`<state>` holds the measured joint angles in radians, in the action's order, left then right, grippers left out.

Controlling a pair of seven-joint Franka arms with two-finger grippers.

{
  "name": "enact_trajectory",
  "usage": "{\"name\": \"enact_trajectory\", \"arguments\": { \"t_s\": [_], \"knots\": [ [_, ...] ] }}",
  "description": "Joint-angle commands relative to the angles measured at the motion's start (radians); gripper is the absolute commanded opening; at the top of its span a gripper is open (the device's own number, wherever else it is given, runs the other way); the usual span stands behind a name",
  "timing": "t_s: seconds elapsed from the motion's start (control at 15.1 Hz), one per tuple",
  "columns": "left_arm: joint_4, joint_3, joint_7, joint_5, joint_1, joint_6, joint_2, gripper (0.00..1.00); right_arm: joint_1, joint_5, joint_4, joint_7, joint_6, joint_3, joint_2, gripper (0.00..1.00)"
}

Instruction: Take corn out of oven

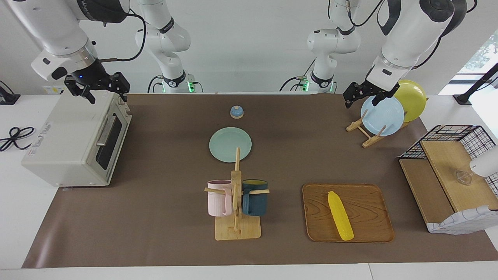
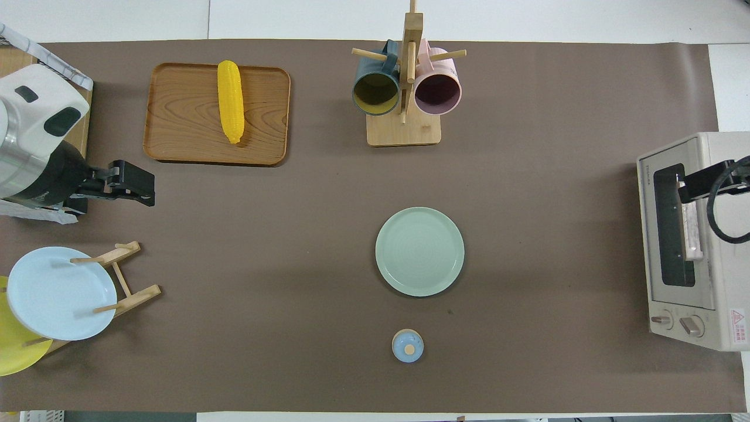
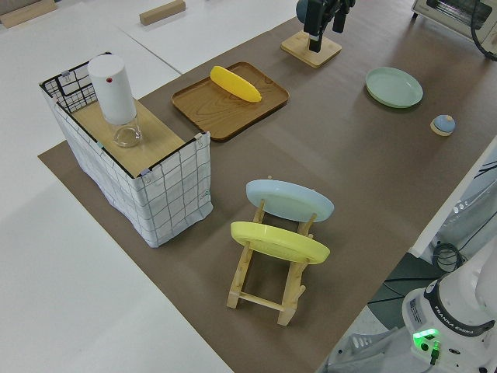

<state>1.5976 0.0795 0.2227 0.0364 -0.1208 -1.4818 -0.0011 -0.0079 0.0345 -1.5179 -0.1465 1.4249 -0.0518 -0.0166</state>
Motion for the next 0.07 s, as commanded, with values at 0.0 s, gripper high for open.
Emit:
{"name": "enact_trajectory", "arguments": {
  "t_s": [0.0],
  "knots": [
    [-0.018, 0.014, 0.009, 0.013, 0.02, 0.012, 0.006, 1.0, -0.009, -0.025, -0.015, 0.013, 0.023, 0.0, 0.014, 1.0]
  ]
}}
